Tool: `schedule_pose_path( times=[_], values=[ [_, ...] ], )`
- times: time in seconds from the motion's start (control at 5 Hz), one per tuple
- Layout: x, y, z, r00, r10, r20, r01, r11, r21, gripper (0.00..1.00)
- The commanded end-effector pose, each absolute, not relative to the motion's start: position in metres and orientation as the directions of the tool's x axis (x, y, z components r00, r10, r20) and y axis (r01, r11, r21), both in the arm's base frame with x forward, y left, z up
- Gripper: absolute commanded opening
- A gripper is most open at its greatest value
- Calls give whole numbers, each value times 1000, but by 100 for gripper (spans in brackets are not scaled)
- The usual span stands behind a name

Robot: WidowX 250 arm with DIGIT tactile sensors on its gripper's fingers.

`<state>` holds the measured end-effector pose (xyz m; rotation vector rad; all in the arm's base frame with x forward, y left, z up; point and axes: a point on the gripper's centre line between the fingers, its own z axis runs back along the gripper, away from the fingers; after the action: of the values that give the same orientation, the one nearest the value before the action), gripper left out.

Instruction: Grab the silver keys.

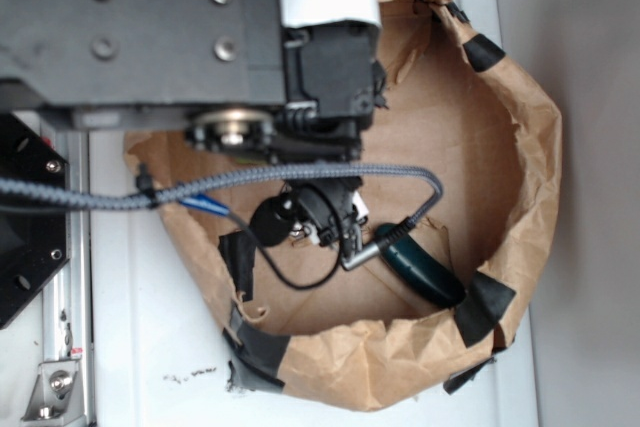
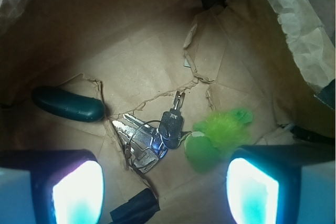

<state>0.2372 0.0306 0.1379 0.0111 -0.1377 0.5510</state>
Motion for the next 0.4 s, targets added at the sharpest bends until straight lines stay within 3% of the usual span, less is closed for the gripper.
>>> schedule_pose_path(
  times=[0.0,0.2],
  values=[
    [240,44,150,826,538,169,-540,841,-39,100],
    [245,41,134,847,500,180,-505,863,-22,100]
  ],
)
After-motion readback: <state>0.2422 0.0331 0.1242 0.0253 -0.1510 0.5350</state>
